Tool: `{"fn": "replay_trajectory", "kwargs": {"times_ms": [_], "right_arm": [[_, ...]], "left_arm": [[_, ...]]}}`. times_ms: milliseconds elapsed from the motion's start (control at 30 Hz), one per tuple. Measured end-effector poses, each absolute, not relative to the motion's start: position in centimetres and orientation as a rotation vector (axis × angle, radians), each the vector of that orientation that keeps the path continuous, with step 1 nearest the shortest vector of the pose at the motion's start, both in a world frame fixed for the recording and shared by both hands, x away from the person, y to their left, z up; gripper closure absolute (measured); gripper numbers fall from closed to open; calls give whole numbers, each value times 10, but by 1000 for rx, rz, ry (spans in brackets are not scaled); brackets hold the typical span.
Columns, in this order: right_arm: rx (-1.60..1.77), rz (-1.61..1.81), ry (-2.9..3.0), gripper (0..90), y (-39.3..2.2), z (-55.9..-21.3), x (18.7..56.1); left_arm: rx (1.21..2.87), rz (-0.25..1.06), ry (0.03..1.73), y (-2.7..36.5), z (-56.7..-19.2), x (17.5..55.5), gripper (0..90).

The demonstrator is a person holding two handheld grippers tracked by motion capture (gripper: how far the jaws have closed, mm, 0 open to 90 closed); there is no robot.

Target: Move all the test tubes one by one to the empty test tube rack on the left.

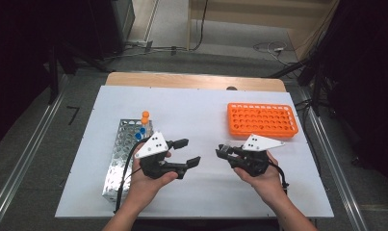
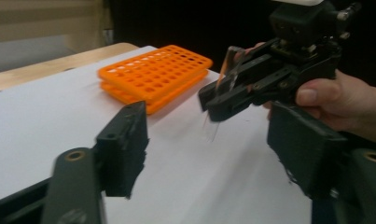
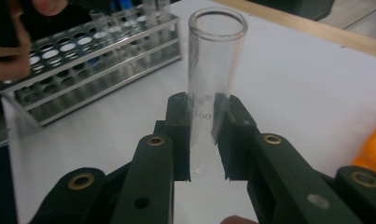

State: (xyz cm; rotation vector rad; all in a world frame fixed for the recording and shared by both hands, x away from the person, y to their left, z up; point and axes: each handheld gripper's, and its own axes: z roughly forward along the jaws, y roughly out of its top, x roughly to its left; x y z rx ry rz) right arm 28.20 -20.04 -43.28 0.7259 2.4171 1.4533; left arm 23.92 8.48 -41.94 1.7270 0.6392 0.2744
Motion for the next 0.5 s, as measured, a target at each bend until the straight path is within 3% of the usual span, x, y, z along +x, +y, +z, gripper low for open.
{"fn": "replay_trajectory", "kwargs": {"times_ms": [500], "right_arm": [[568,1448,2558,735,-166,-436,256]], "left_arm": [[1757,143,538,56,-425,239,620]]}}
